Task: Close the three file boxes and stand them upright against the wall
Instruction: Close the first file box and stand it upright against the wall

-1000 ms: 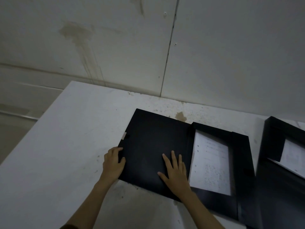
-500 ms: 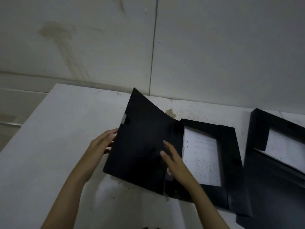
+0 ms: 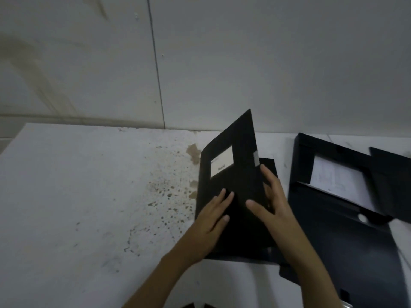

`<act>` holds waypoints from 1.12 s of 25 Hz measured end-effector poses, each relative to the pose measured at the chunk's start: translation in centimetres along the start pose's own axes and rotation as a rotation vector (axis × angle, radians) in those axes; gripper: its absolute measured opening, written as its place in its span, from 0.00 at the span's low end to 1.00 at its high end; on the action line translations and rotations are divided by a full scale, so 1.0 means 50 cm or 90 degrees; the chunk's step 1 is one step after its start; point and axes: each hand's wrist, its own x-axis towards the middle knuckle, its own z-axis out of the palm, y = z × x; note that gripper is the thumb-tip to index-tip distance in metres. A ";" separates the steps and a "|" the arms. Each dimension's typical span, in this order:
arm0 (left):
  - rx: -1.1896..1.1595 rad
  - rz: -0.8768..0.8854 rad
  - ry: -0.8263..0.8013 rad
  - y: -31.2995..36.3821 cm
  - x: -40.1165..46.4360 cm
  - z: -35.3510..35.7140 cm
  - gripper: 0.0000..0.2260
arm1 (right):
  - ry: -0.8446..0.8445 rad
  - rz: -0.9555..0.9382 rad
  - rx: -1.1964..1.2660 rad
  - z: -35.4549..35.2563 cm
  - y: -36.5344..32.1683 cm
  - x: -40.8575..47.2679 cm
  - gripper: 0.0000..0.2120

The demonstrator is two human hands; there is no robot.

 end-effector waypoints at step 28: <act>0.505 -0.158 -0.008 -0.118 0.033 0.141 0.28 | 0.074 0.109 -0.708 -0.155 0.312 0.022 0.33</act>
